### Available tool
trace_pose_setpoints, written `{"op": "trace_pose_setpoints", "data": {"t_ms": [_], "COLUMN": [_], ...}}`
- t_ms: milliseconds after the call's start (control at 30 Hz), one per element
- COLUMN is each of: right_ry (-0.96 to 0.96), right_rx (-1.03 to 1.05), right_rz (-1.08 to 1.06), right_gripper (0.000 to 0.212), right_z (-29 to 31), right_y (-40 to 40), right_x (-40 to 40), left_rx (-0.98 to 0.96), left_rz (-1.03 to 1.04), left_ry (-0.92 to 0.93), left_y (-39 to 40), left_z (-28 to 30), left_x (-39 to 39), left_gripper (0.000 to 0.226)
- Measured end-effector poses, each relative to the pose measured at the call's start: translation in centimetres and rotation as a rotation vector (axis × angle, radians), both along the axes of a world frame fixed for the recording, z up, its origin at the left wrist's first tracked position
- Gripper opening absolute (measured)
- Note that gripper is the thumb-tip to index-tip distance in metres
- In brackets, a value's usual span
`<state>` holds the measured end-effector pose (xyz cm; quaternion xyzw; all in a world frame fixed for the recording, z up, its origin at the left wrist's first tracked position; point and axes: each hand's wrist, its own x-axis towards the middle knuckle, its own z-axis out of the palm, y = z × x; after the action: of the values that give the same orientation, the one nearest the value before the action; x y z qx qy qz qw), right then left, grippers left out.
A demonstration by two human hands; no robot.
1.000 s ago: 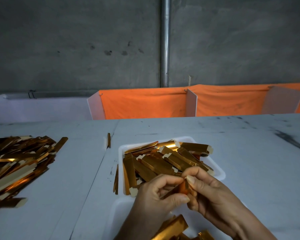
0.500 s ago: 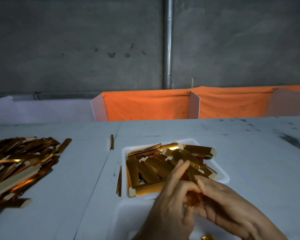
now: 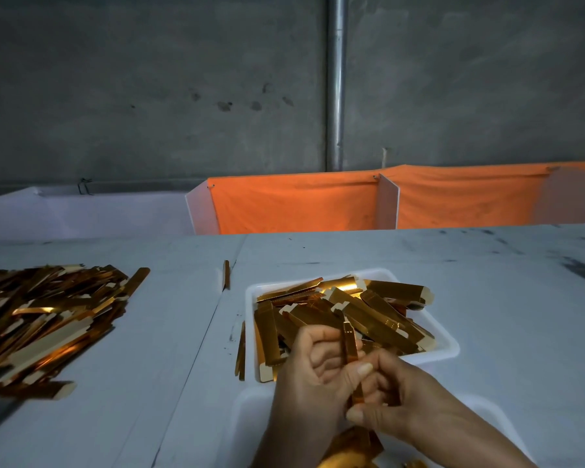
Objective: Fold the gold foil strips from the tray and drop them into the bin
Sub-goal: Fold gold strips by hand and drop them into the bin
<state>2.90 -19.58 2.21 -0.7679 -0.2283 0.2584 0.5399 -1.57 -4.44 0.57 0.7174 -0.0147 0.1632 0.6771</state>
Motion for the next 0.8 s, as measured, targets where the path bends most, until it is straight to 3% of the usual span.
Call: {"op": "trace_pose_setpoints", "data": {"t_ms": [167,267,333,467,667,800], "right_ry": [-0.052,-0.070,-0.091,-0.179,0.066,0.250], "right_rx": [0.018,0.169,0.240,0.183,0.265,0.386], "right_rz": [-0.140,-0.174,-0.185,-0.289,-0.292,-0.298], "right_gripper": [0.035,0.040,0.033,0.023,0.019,0.012], "right_z": [0.2,1.0,1.5,1.4,0.8,0.9], "right_y": [-0.8,-1.3,-1.4,-1.5,-1.7,-1.6], "right_x": [0.1,0.0,-0.3,0.0,0.6,0.7], "left_rx": [0.055,0.011,0.013,0.194,0.413,0.684], "left_rz": [-0.085,-0.213,-0.284,-0.319,-0.277,-0.102], "left_ry": [0.027,0.132,0.165,0.216,0.212,0.201], "left_y": [0.4,0.7,0.7,0.5,0.1,-0.3], "left_z": [0.1,0.2,0.5,1.1,1.4,1.0], "left_x": [-0.1,-0.1,-0.3,-0.5,-0.6,-0.5], "left_gripper": [0.035,0.037,0.038,0.024,0.027,0.058]}}
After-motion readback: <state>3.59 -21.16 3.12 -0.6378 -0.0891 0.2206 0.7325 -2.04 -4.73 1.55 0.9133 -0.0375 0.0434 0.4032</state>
